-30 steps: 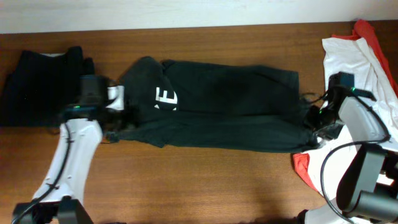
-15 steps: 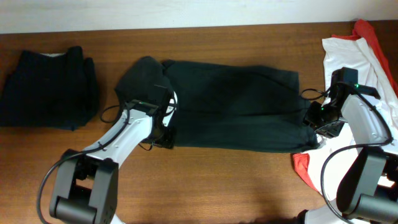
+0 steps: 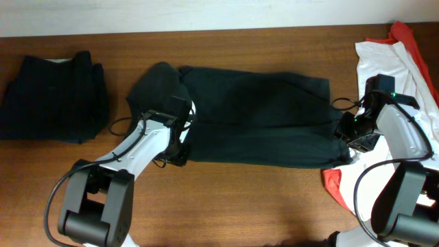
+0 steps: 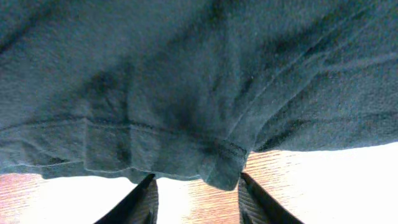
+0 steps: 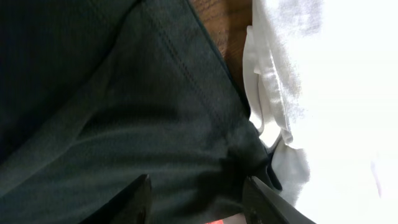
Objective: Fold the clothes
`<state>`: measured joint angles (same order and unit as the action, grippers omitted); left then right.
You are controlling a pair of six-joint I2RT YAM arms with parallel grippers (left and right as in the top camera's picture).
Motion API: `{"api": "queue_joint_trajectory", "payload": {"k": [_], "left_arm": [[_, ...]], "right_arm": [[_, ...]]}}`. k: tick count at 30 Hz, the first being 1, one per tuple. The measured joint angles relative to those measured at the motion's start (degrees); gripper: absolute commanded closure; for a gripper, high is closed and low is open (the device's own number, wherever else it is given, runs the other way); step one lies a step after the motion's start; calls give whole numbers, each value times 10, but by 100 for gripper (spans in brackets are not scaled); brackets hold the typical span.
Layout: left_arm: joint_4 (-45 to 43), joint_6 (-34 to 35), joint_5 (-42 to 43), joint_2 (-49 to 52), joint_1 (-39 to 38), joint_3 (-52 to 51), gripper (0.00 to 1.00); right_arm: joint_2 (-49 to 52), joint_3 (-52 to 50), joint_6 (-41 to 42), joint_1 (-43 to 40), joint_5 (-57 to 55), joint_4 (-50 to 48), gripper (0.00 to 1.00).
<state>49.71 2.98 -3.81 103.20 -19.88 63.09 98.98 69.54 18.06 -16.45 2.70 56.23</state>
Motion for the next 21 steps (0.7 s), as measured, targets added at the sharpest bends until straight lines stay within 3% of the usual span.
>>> {"api": "queue_joint_trajectory", "payload": {"k": [8,12,21], "left_arm": [[0,0,3,2,-3,0,58],[-2,0,-5,3,-14,0,72],[-11,-2,-10,3,-18,0,73]], "right_arm": [[0,0,0,0,0,0,49],[0,0,0,0,0,0,49],[0,0,0,0,0,0,48]]}}
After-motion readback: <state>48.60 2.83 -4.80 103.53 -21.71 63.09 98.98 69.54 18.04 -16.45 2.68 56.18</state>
